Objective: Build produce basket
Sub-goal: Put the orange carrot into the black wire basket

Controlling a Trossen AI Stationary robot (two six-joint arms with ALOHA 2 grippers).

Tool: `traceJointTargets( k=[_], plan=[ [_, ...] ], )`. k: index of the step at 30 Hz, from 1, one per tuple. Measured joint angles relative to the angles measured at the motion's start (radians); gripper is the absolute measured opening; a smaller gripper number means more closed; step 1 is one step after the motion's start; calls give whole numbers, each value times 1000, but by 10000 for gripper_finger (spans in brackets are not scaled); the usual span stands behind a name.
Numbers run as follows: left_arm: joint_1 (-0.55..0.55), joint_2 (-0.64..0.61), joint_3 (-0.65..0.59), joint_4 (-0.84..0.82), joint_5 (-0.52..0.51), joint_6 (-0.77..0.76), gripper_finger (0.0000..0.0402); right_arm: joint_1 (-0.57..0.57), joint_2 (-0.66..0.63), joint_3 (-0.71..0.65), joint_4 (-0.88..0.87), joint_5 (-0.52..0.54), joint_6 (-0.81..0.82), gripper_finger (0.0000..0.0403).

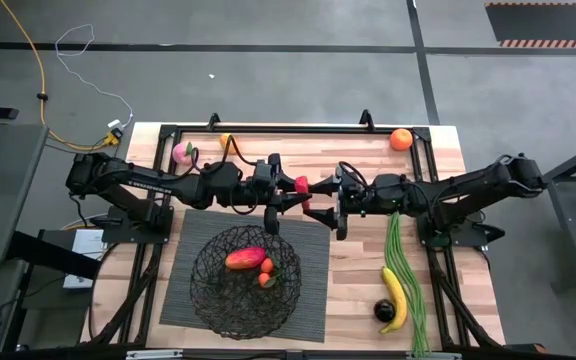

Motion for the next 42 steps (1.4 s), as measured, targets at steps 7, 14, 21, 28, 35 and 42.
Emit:
traceJointTargets(
  k=[7, 14, 21, 28, 35, 42],
  plan=[
    [0, -2, 0, -3, 0, 2, 89, -5, -109, 0, -162, 6, -43, 313],
    [0, -16, -2, -44, 5, 3, 90, -2, -376, -18, -469, 146, -41, 313],
    [2, -61, -1, -130, 8, 24, 90, 44, -618, -179, -484, 274, 36, 313],
    [3, -128, -2, -199, 7, 49, 90, 55, -706, -289, -338, 287, 51, 313],
    [10, -271, -1, -386, 11, 55, 90, 55, -703, -289, -341, 287, 52, 313],
    [8, -502, 0, -743, -5, 55, 90, 55, -703, -288, -340, 287, 53, 313]
  ],
)
